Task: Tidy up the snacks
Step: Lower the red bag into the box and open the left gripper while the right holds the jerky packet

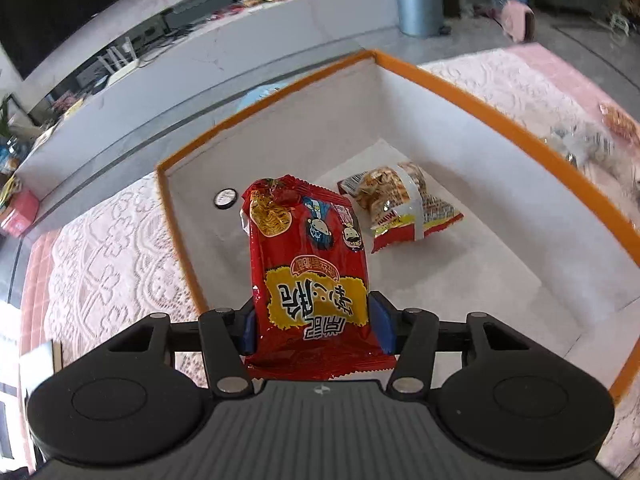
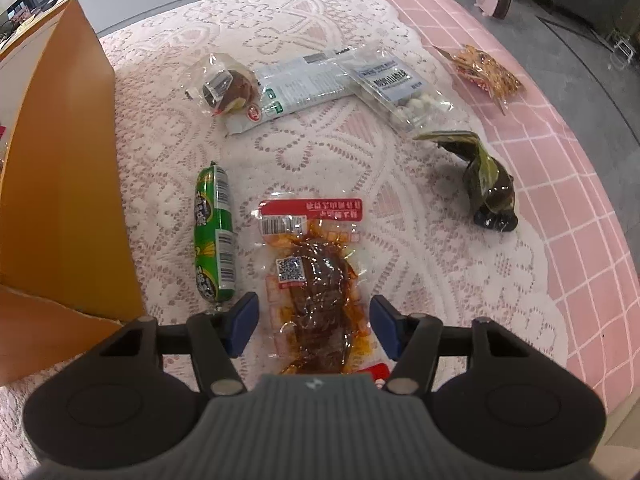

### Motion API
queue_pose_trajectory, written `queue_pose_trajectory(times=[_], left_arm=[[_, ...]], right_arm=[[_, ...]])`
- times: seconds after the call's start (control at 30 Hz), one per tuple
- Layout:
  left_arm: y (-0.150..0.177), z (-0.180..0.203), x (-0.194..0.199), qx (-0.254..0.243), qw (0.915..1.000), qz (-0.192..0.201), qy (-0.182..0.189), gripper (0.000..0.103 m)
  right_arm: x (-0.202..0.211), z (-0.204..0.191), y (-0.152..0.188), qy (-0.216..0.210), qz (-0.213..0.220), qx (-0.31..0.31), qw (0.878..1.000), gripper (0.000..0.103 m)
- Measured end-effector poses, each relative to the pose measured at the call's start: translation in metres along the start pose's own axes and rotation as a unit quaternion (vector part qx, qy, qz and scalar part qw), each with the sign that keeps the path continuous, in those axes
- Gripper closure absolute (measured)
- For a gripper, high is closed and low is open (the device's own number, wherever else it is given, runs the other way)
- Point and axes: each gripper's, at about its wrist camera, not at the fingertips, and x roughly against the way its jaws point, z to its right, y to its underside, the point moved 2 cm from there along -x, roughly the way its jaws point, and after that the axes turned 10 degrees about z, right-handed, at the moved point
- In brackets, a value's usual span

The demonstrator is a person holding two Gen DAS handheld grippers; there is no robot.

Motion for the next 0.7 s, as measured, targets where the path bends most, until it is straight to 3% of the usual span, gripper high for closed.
queue_pose_trajectory(times=[0.23,0.27,0.4,0.47,0.53,0.7], left_arm=[[-0.004,0.007,-0.021,-0.061,0.9971,-0.038,0.026,0.041],[-0.004,0.009,-0.023,-0.075,0.996,-0.042,0.024,0.041],[-0.005,0.017,-0.034,-0.105,0.9921,-0.062,0.027,0.041],[-0.004,0.02,-0.039,-0.118,0.9907,-0.065,0.02,0.041],[-0.001,0.024,-0.043,-0.139,0.9882,-0.064,0.001,0.041],[-0.001,0.032,-0.037,-0.175,0.9837,-0.038,-0.013,0.025]], right_arm=[[-0.001,0.002,0.001,-0.008,0.007,0.004,1.0,0.048],[0.0,0.003,0.001,-0.01,0.008,0.003,1.0,0.054],[0.009,0.001,-0.003,-0.012,0.025,0.016,0.999,0.058],[0.011,0.002,-0.005,-0.021,0.026,0.015,0.999,0.066],[0.013,0.003,-0.007,-0.025,0.025,0.019,0.999,0.067],[0.012,0.003,-0.006,-0.029,0.023,0.045,0.998,0.065]])
